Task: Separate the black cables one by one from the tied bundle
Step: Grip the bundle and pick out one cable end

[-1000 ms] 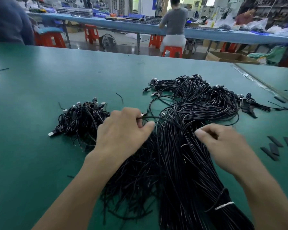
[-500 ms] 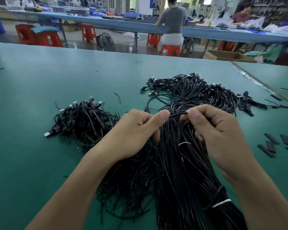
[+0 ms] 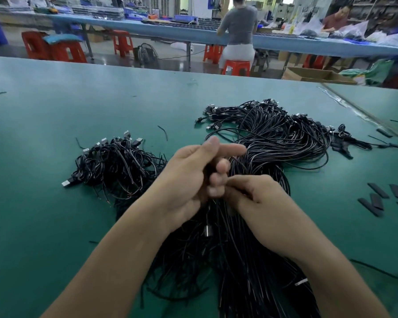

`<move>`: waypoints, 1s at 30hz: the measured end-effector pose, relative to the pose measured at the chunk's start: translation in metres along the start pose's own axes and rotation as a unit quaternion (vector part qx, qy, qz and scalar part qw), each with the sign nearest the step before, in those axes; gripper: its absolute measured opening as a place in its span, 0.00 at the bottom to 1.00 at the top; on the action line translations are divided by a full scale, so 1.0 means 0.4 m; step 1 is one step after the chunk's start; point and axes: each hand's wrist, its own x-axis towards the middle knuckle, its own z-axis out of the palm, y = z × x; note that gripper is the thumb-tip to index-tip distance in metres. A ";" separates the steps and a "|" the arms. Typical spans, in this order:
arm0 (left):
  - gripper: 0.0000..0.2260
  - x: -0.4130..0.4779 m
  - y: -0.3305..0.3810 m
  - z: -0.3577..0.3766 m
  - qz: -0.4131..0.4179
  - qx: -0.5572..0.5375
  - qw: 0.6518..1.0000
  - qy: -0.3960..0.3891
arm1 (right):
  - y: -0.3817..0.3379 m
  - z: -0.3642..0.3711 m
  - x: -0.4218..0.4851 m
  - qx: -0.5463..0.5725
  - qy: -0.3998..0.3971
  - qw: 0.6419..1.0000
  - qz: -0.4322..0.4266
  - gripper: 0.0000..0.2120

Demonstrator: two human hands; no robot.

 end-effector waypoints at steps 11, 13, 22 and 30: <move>0.19 -0.016 -0.006 -0.006 0.088 0.380 0.921 0.012 | -0.057 -0.041 -0.016 0.076 0.062 0.991 -0.095 0.12; 0.23 -0.024 0.003 0.003 0.023 0.331 0.943 -0.035 | -0.050 -0.050 -0.012 0.132 0.094 0.982 -0.102 0.10; 0.23 -0.038 0.031 -0.008 -0.112 0.148 0.961 -0.204 | -0.047 -0.049 -0.007 0.221 0.174 0.958 -0.062 0.10; 0.18 -0.025 0.042 -0.001 -0.021 -0.104 0.985 -0.134 | -0.036 -0.024 -0.010 0.094 0.060 0.994 0.005 0.16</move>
